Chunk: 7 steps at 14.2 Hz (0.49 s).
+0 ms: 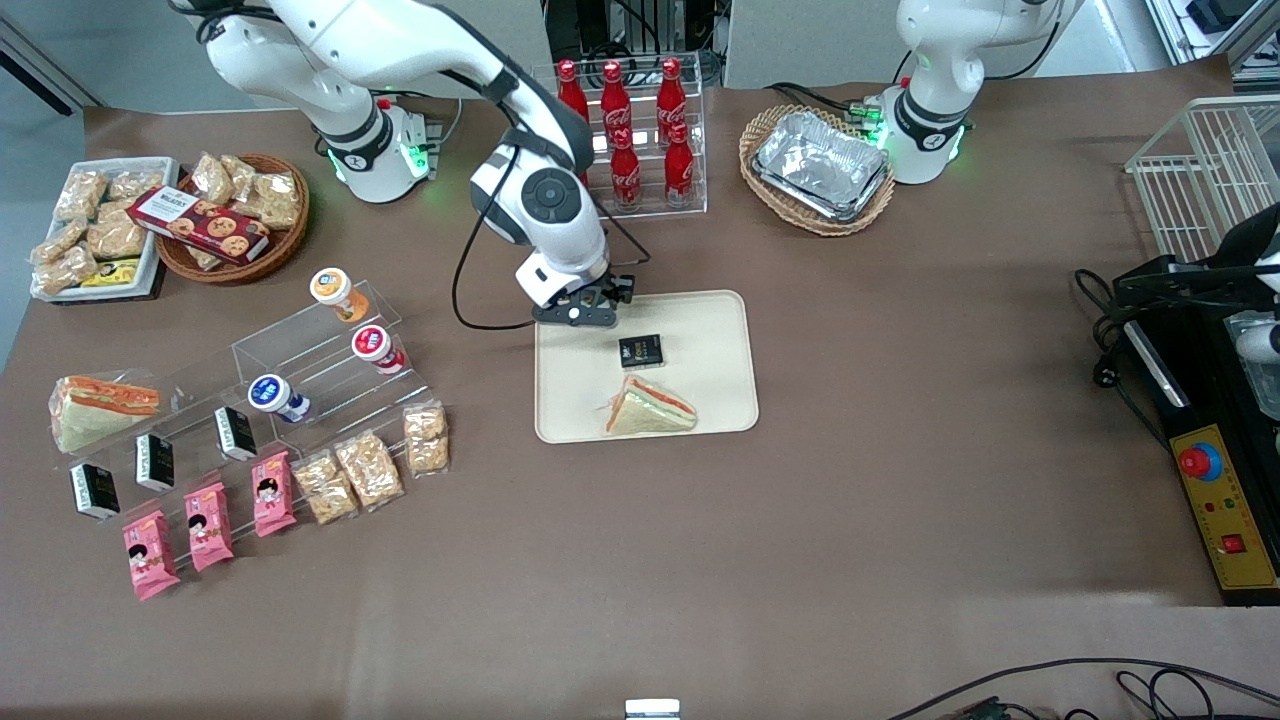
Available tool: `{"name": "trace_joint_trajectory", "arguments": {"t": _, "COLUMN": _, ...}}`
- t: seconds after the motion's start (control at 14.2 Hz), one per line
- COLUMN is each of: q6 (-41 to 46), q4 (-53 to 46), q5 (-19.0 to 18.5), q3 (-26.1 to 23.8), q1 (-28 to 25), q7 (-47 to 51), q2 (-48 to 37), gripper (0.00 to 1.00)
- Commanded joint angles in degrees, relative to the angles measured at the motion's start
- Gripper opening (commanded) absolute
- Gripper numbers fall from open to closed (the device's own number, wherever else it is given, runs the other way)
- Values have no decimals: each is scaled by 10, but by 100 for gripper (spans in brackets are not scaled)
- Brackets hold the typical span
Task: Place green gum on tray
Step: 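Lower the green gum bottle onto the tray and open the right gripper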
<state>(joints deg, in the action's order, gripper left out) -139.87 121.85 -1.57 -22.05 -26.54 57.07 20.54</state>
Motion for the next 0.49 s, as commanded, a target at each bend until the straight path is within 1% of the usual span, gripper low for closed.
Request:
{"name": "trace_joint_trajectory", "arguments": {"t": 0.0, "q6": -34, "q4": 29, "q5": -22, "q3": 2, "q1": 4, "q7": 10, "q2": -3, "gripper": 51}}
{"name": "trace_joint_trajectory", "arguments": {"t": 0.28, "q6": -52, "q4": 27, "q5": -47, "q3": 10, "q1": 9, "q7": 10, "q2": 21, "gripper": 51}}
{"name": "trace_joint_trajectory", "arguments": {"t": 0.42, "q6": -60, "q4": 26, "q5": -67, "q3": 17, "q1": 6, "q7": 10, "q2": 28, "gripper": 51}}
